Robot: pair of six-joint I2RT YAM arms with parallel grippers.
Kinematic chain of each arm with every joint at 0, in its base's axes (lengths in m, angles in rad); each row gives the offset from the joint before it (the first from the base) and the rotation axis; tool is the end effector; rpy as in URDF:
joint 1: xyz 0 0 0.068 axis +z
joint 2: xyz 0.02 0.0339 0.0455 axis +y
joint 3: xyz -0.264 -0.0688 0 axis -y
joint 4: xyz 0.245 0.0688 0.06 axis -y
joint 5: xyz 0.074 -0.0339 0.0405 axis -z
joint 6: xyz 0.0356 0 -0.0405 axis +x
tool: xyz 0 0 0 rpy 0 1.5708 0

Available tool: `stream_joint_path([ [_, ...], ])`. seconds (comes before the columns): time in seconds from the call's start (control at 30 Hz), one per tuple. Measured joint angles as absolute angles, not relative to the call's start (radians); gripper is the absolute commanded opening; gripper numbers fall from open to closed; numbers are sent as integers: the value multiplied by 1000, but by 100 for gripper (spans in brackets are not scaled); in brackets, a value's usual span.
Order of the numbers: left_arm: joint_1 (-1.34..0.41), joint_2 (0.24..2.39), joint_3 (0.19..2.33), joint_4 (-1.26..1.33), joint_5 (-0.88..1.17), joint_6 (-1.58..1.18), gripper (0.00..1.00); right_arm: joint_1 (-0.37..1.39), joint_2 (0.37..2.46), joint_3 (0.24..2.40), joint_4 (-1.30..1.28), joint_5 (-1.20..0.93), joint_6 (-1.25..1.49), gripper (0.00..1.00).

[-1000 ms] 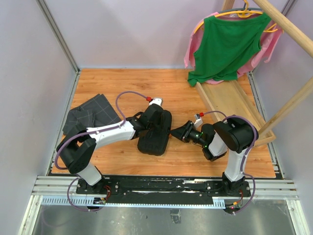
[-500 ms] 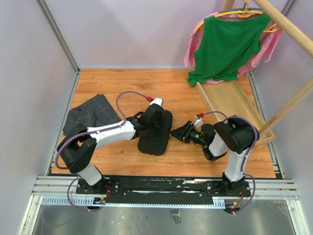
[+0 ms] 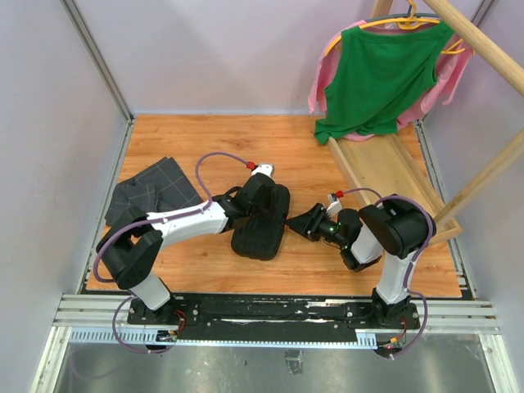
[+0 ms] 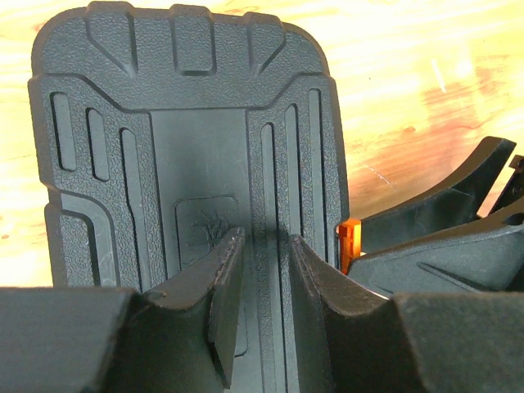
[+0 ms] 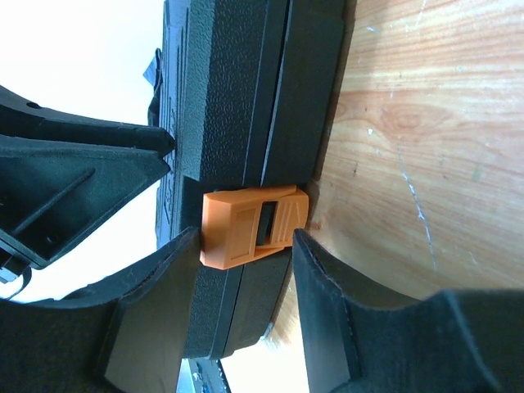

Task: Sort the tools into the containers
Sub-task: Close the storage box at the center of the board.

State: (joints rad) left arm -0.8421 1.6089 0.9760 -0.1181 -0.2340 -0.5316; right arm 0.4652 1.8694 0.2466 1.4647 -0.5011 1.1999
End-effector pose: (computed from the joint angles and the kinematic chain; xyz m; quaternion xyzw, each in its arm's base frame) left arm 0.2342 -0.2500 0.2066 0.0949 0.9071 -0.1682 0.3739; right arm 0.2147 0.1269 0.1015 0.1145 0.7456 0.5920 0.2837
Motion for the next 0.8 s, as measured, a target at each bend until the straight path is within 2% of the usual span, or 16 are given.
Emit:
stream_joint_path([
  [0.43, -843, 1614, 981, -117, -226, -532, 32, 465, 1868, 226, 1485, -489, 1196, 57],
  [0.8, -846, 1616, 981, -113, -226, -532, 32, 465, 1869, 224, 1492, -488, 1190, 29],
])
